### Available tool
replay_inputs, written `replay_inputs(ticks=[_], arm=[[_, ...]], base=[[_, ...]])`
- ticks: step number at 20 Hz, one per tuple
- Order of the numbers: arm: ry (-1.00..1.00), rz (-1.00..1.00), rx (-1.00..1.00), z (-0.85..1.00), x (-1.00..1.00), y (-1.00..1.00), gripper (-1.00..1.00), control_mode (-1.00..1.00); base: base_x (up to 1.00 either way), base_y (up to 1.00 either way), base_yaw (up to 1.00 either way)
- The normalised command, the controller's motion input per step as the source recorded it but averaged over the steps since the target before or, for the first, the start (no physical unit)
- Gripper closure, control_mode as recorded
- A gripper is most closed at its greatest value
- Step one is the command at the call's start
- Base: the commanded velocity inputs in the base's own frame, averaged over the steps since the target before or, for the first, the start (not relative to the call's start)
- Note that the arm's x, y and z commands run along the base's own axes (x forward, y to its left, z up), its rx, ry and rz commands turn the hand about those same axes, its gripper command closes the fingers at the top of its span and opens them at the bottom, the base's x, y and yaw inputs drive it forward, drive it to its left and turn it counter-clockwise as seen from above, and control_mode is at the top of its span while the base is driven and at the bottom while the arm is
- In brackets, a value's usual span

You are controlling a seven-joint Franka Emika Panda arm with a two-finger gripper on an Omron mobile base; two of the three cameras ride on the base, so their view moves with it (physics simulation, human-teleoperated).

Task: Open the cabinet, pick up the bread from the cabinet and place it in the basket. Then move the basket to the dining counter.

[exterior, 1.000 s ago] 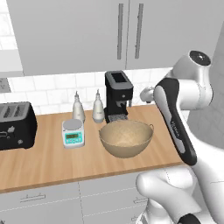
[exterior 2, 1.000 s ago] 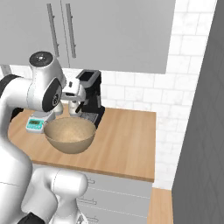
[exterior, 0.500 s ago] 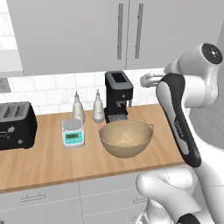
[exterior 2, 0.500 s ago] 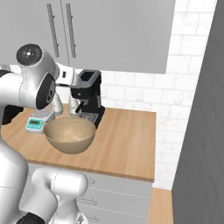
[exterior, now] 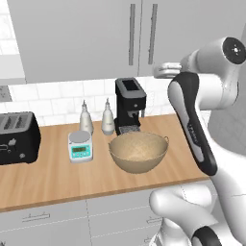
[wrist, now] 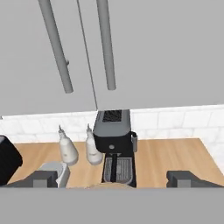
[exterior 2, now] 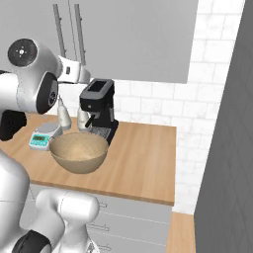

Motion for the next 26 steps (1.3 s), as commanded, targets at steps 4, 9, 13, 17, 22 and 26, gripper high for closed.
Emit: replay_inputs(ticks=[4,9,13,17,22,26], arm=[[0.0,-0.08,0.0,0.44,0.37,0.09,-1.0,-1.0],[0.0,0.0,0.0,0.24,0.38,-0.02,-1.0,-1.0],[0.0,0.0,-0.01,0.03,0.45,0.02,-1.0,-1.0],[-0.02,0.0,-0.01,0.0,0.46,0.16,-1.0,-1.0],[-0.09,0.02,-0.02,-0.04,0.31,0.18,-1.0,-1.0],[0.0,0.0,-0.03,0.0,0.42,0.0,-1.0,-1.0]], base=[[0.0,0.0,0.0],[0.0,0.0,0.0],[0.0,0.0,0.0],[0.0,0.0,0.0],[0.0,0.0,0.0],[0.0,0.0,0.0]])
